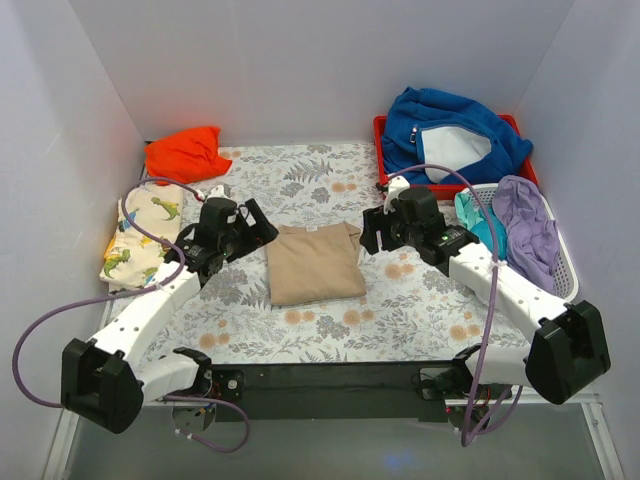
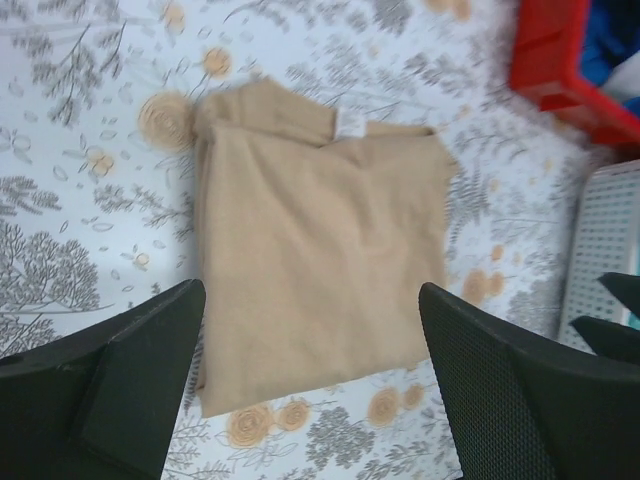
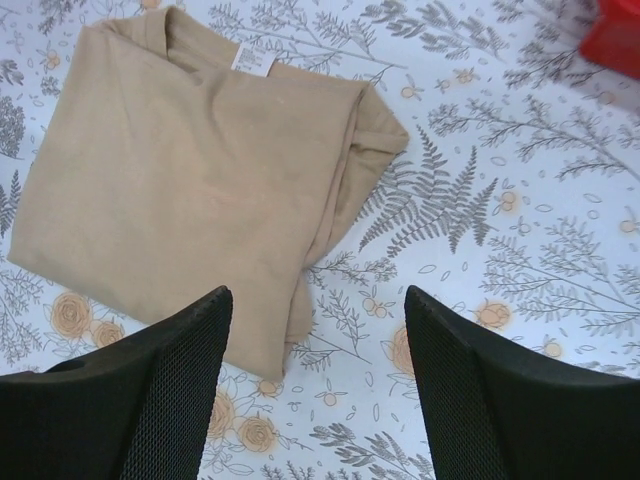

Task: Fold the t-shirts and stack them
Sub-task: Neatly place the folded tshirt to the corner

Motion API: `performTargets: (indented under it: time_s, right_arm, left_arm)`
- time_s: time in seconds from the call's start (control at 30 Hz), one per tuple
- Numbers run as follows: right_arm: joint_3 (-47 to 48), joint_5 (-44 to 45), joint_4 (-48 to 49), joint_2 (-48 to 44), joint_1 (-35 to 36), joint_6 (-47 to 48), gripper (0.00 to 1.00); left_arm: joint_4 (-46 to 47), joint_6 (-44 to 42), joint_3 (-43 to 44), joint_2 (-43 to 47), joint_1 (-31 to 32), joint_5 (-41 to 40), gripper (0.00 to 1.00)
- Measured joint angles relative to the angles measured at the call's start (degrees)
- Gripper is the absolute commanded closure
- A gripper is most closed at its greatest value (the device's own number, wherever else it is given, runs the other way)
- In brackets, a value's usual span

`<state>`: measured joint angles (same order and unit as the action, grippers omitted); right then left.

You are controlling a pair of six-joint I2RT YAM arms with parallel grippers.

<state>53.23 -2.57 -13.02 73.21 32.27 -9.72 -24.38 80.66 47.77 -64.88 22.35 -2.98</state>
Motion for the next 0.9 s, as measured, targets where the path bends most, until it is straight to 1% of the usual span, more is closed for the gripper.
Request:
performTargets:
  time_s: [0.13, 0.27, 0.37, 0.67, 0.9]
  right_arm:
    - [0.9, 2.4, -0.6, -2.8, 0.0, 2.3, 0.2]
    - [1.0, 4.3, -0.7, -3.6, 0.0, 3.5, 0.18]
    - [1.0, 4.6, -1.0, -3.6, 0.0, 4.0, 0.18]
    - [1.0, 4.5, -1.0, -3.2, 0.0, 4.4, 0.16]
    - [1.0, 4.3, -1.1, -1.1, 0.0, 5.0, 0.16]
  left_arm:
    - [-0.9, -0.3, 4.2, 5.6, 0.0, -1.0, 0.12]
    - [-0.4, -0.4, 4.4, 11.8, 0.0, -4.1, 0.12]
    - [-0.2, -1.5, 4.3, 13.8, 0.0, -5.5, 0.12]
    - [-0.3, -6.4, 3.7, 15.2, 0.0, -7.1, 0.12]
    - [-2.6, -7.2, 4.9, 10.6, 0.0, -7.1, 0.11]
